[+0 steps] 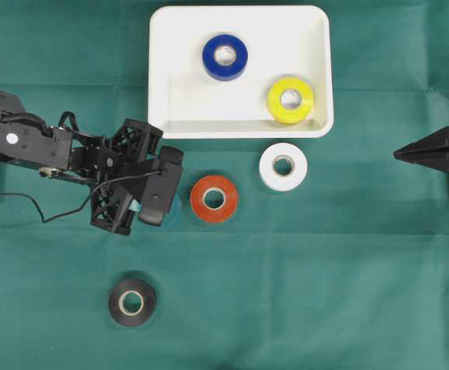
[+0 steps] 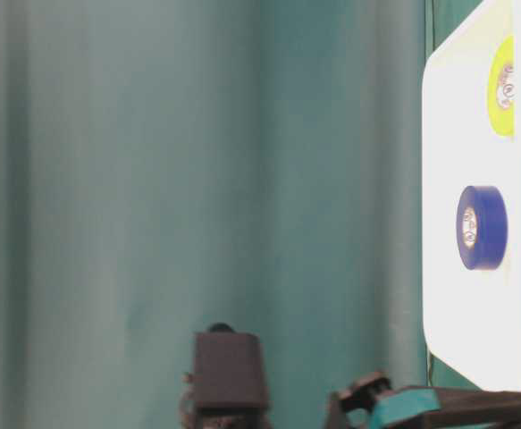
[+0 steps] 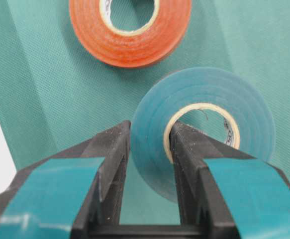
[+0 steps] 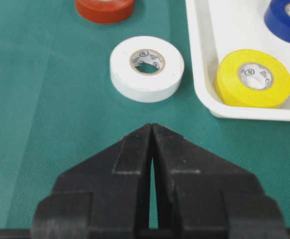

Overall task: Put the tape into the white case with the left arm.
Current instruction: 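Close the left gripper on the teal tape and lift it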

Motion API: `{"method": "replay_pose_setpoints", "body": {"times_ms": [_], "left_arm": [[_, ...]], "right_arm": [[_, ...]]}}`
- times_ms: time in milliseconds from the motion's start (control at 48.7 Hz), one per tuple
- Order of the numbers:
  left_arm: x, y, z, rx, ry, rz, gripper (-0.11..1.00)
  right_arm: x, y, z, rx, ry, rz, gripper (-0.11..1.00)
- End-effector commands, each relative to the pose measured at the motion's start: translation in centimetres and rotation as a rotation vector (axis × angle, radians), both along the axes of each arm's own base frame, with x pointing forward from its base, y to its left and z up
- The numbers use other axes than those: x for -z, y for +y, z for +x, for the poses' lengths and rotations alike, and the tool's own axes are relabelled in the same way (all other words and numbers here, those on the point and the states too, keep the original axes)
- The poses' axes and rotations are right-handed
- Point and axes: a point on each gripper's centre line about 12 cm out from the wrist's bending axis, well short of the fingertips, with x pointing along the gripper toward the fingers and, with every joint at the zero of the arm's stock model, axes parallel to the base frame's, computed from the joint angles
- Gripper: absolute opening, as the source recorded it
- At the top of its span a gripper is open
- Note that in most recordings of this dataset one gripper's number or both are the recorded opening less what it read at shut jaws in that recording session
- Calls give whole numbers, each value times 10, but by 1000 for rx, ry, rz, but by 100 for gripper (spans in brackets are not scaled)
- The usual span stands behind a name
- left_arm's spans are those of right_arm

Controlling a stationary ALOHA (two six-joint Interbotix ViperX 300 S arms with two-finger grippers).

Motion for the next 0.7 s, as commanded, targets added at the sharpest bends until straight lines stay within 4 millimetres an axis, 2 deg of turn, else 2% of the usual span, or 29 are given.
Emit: {"method": "replay_pose_setpoints", "body": {"times_ms": [0,164,349,678], "left_arm": [[-28,-2,6,5,-38,-6,23],[-43,-3,6,7,-40,-6,23],[-47,5,10,-9,-52,-1,23],[-50,51,36,-134,-103,3,23]], "right_arm": [[-5,0,2,1,-15,0,-9],[-4,0,2,1,-12,0,-9],[-4,0,2,1,-14,0,-9],[-4,0,2,1,-12,0,-9]]}}
